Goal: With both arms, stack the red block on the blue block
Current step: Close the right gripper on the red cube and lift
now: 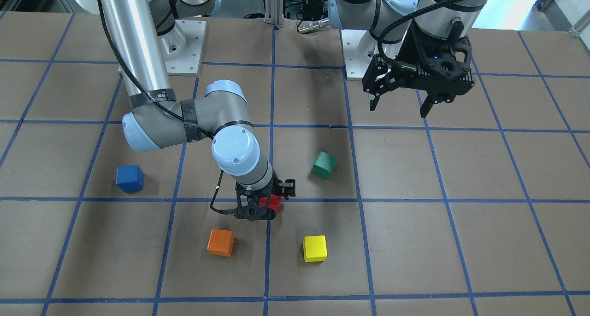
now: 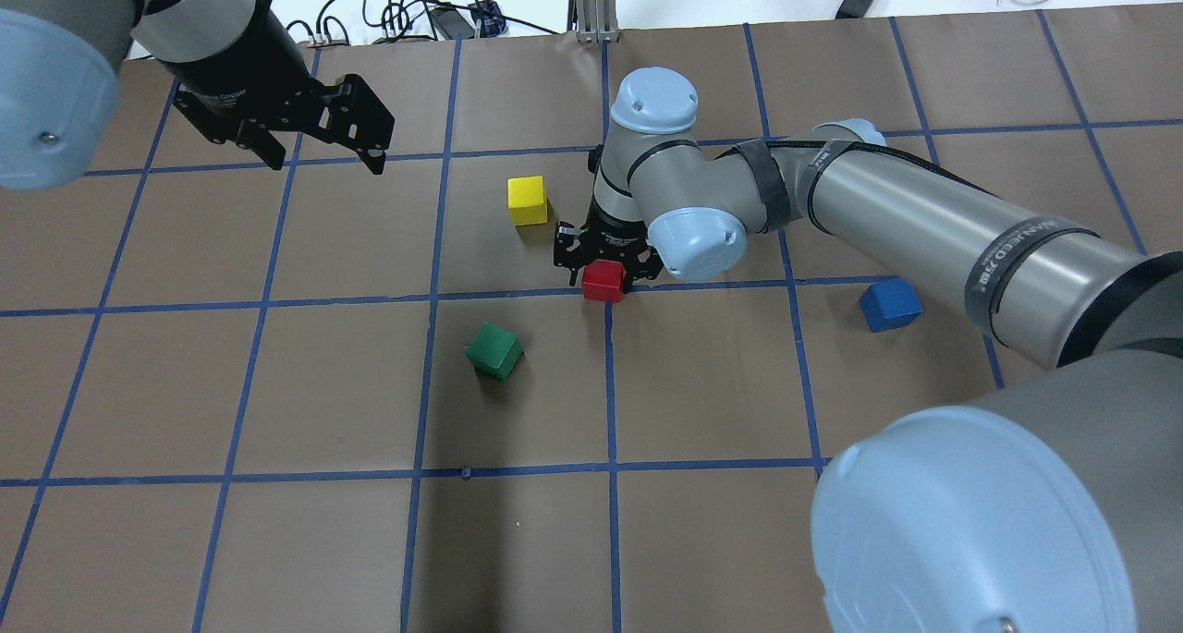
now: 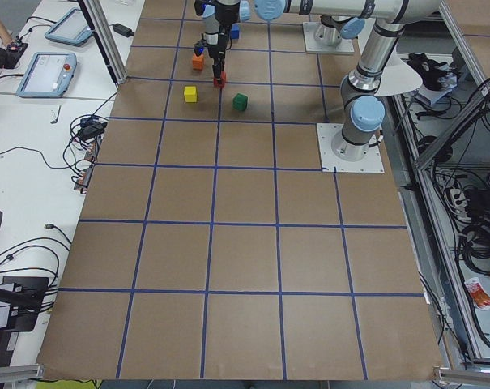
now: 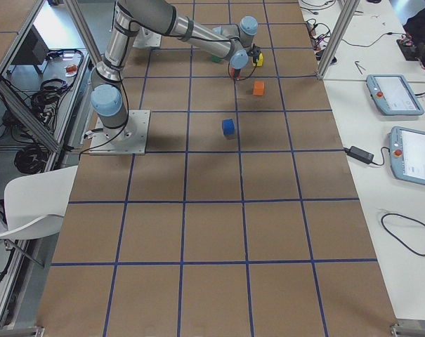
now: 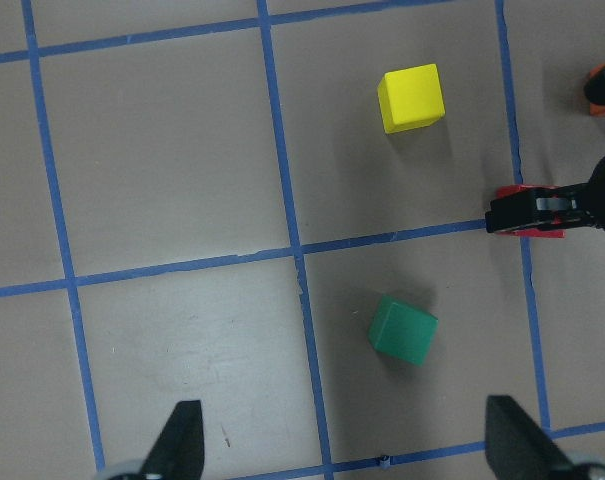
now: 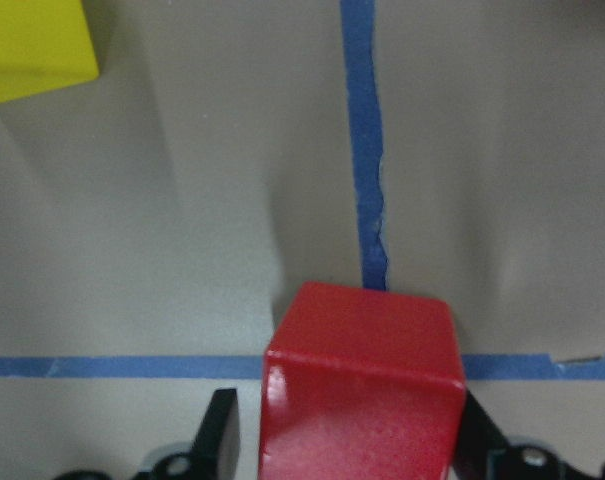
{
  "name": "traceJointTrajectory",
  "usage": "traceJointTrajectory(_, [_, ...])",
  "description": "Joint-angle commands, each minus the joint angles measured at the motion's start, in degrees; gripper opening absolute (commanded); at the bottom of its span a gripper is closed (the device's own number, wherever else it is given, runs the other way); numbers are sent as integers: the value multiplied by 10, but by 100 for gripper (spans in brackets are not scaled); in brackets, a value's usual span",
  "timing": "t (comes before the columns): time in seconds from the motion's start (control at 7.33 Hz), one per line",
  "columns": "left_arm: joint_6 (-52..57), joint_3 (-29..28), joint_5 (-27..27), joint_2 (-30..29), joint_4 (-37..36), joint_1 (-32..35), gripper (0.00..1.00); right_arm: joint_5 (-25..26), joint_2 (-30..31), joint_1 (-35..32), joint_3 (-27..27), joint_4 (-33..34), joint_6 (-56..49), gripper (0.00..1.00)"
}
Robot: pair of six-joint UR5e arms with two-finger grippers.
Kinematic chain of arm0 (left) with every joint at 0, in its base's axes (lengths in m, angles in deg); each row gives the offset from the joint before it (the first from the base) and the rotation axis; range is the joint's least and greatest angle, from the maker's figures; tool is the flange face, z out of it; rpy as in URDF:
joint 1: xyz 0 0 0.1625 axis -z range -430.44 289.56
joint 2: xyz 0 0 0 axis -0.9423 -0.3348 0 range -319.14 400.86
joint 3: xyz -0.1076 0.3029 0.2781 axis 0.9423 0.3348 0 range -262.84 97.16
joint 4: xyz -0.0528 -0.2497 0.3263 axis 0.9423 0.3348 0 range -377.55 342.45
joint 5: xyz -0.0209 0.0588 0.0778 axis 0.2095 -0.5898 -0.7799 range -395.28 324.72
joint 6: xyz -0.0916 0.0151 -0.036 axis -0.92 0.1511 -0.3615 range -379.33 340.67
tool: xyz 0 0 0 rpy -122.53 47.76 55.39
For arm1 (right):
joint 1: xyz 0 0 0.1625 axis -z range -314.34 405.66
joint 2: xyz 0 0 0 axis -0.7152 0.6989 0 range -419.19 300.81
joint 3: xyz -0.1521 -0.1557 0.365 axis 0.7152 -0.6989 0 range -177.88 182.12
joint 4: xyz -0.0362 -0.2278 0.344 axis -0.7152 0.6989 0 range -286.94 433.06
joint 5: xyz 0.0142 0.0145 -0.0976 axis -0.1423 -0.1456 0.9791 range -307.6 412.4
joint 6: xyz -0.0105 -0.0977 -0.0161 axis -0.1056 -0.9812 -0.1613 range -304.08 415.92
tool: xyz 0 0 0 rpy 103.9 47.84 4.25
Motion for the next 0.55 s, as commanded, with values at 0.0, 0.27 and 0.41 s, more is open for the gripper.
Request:
traceJointTrajectory(0.0, [0,0,1,0,0,0,100,1,4,1,-2,-3,-4,0])
traceJointTrajectory(0.27, [0,0,1,0,0,0,100,9,25,8,-10,-11,-4,0])
traceJointTrajectory(0.41, [0,0,1,0,0,0,100,14,59,14,-13,-38,-5,0])
